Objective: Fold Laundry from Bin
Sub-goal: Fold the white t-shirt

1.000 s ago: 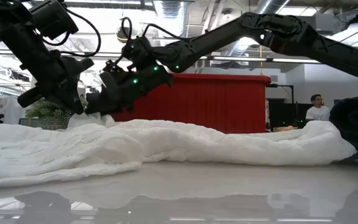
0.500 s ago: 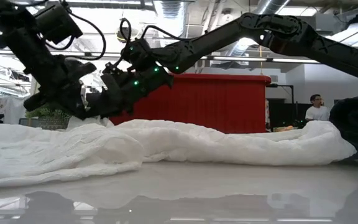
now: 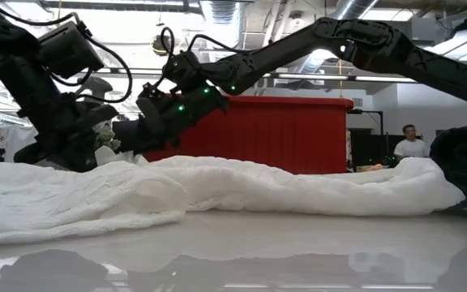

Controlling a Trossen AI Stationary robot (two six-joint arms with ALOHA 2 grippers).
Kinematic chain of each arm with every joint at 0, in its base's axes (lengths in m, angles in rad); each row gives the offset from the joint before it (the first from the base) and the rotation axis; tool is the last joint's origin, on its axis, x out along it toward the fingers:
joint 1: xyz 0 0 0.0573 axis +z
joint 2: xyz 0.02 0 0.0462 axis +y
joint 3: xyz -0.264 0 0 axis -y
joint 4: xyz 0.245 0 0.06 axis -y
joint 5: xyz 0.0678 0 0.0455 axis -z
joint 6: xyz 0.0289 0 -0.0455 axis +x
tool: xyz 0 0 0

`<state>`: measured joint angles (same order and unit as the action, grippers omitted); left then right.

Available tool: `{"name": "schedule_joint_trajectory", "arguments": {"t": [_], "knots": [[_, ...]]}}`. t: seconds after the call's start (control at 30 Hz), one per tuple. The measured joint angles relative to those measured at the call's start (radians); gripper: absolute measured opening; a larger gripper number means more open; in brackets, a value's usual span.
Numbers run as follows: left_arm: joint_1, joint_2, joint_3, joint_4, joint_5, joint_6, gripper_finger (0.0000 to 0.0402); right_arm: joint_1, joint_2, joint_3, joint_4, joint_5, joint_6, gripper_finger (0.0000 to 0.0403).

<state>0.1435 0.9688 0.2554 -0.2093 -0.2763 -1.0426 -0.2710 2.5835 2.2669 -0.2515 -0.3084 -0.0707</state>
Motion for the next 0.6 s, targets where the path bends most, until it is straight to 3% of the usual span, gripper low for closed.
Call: {"name": "schedule_joint_trajectory", "arguments": {"t": [0.33, 0.47, 0.6], "knots": [[-0.010, 0.000, 0.000, -0.019, -0.021, -0.017, 0.0000, -0.053, -0.076, 0.001, -0.146, -0.004, -0.073, 0.0157], [-0.010, -0.001, -0.001, -0.014, -0.022, -0.026, 0.0000, -0.066, -0.147, 0.000, -0.346, -0.042, -0.101, 0.0157], [-0.010, -0.001, -0.001, -0.008, -0.020, -0.025, 0.0000, 0.009, -0.184, 0.002, -0.592, -0.076, -0.260, 0.0156]]}}
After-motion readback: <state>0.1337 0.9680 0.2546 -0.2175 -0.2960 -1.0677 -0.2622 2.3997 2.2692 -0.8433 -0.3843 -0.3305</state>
